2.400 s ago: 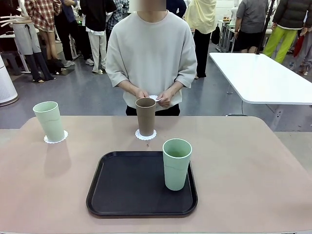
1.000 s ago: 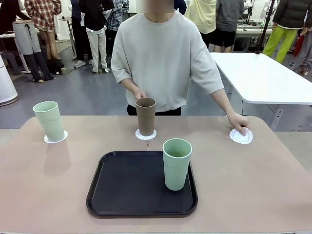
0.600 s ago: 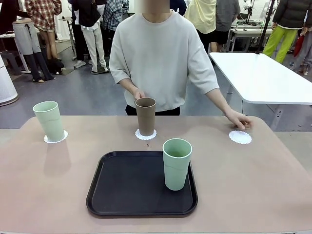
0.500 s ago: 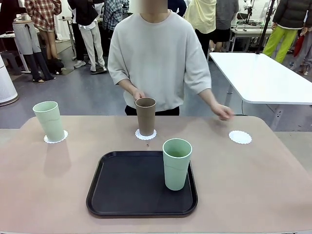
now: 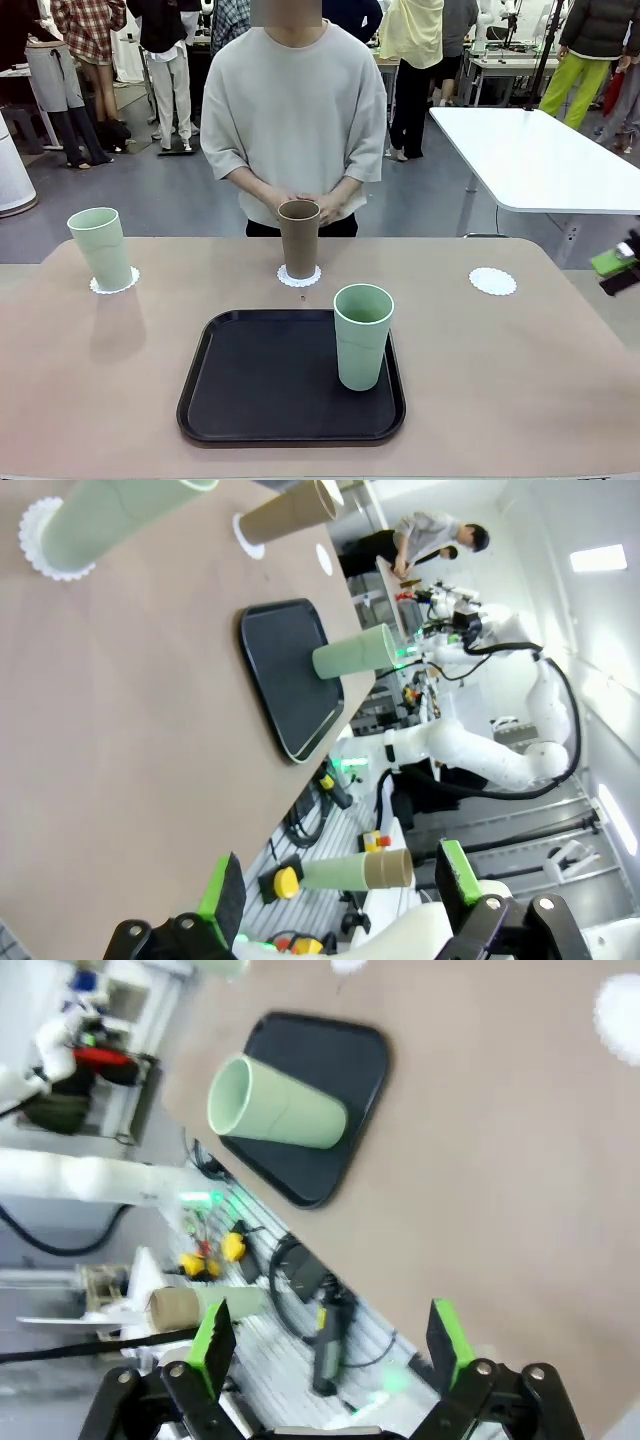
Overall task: Place coasters on the table and set cups on them.
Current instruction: Take one Reusable plastic cup from the Flat Tray and place it on a coaster set by the human.
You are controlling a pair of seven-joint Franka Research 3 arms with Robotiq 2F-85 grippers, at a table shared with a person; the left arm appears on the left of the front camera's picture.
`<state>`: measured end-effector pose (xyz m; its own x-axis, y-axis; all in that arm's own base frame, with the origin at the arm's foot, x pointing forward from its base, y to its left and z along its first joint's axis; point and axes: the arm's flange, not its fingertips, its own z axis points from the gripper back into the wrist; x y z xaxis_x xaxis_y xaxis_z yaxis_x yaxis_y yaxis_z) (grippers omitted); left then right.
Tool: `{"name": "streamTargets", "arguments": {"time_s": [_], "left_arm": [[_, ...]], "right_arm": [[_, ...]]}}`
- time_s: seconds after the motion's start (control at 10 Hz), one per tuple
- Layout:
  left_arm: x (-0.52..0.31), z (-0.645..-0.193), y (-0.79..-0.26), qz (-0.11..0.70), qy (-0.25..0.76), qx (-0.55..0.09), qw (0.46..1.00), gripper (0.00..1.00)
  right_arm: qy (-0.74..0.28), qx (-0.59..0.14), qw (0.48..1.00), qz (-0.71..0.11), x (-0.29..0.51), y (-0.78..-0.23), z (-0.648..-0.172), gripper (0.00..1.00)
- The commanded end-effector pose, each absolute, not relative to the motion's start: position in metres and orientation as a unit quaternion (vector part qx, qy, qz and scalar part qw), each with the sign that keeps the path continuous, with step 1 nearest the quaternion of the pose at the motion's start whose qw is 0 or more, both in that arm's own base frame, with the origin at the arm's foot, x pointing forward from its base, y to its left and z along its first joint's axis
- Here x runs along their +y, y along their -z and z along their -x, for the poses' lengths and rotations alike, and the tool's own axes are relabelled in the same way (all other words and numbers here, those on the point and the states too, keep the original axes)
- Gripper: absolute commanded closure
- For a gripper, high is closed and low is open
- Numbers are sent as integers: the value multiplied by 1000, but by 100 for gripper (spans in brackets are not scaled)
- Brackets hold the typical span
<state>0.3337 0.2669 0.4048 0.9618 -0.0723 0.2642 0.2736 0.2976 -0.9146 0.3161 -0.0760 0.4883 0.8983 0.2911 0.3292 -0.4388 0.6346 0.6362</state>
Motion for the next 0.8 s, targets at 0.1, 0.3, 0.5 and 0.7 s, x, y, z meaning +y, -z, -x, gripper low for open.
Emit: {"name": "streamTargets", "arguments": {"time_s": [0.1,0.3,0.5,0.7], "left_arm": [[268,-334,-407,583,108,-86,801,0],[268,-334,-407,583,108,-86,801,0],[268,-334,-407,583,108,-86,801,0],[268,-334,-407,583,108,-86,801,0]], "right_arm": [[-308,-185,863,-355,-39,-486,-349,0],[-365,-233,824,-365,-7,-462,-345,0],[-436,-233,809,-318,14,-437,-337,0],[-483,-184,831,-205,28,-431,-324,0]]}}
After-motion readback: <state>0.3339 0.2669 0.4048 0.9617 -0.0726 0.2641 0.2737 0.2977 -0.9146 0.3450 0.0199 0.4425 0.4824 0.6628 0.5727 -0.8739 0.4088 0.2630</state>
